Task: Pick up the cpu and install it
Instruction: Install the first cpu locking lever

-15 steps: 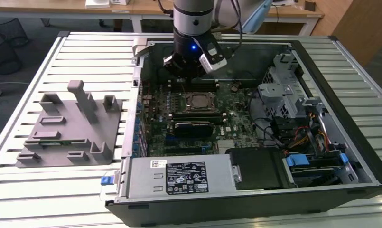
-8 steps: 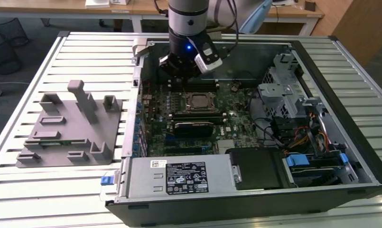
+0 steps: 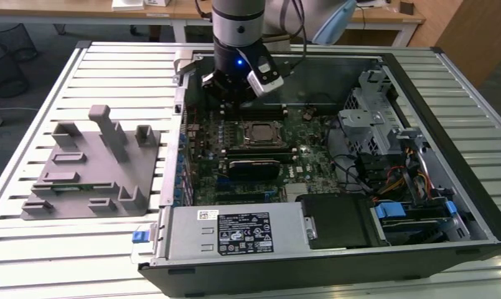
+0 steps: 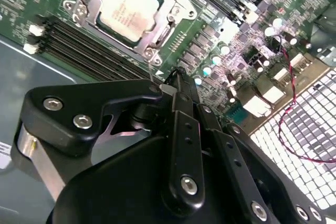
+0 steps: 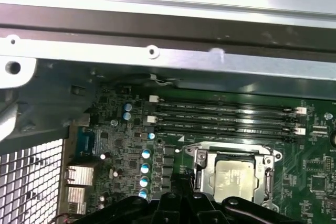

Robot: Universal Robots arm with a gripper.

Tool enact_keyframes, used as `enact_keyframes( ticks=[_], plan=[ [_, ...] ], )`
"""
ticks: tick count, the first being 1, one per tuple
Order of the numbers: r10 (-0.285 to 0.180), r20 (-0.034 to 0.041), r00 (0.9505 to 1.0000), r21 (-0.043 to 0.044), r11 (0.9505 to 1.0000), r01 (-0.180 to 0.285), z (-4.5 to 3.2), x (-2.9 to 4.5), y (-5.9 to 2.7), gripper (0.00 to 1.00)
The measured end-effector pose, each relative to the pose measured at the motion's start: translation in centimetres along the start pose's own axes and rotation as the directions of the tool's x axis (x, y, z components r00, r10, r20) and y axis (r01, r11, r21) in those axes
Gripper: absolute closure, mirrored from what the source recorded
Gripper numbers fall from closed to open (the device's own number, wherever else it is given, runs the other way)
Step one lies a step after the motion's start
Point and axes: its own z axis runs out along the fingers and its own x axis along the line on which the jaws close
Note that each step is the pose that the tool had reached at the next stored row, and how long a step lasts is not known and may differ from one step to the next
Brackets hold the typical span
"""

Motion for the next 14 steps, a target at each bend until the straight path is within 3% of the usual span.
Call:
enact_keyframes(
  ticks=[7,14],
  plan=[
    [0.0,-0.0001,1.0,0.0001,1.0,0.0,0.05,0.81,0.51,0.89],
    [0.0,-0.0001,1.0,0.0002,1.0,0.0,0.17,1.24,1.7,0.89]
  ],
)
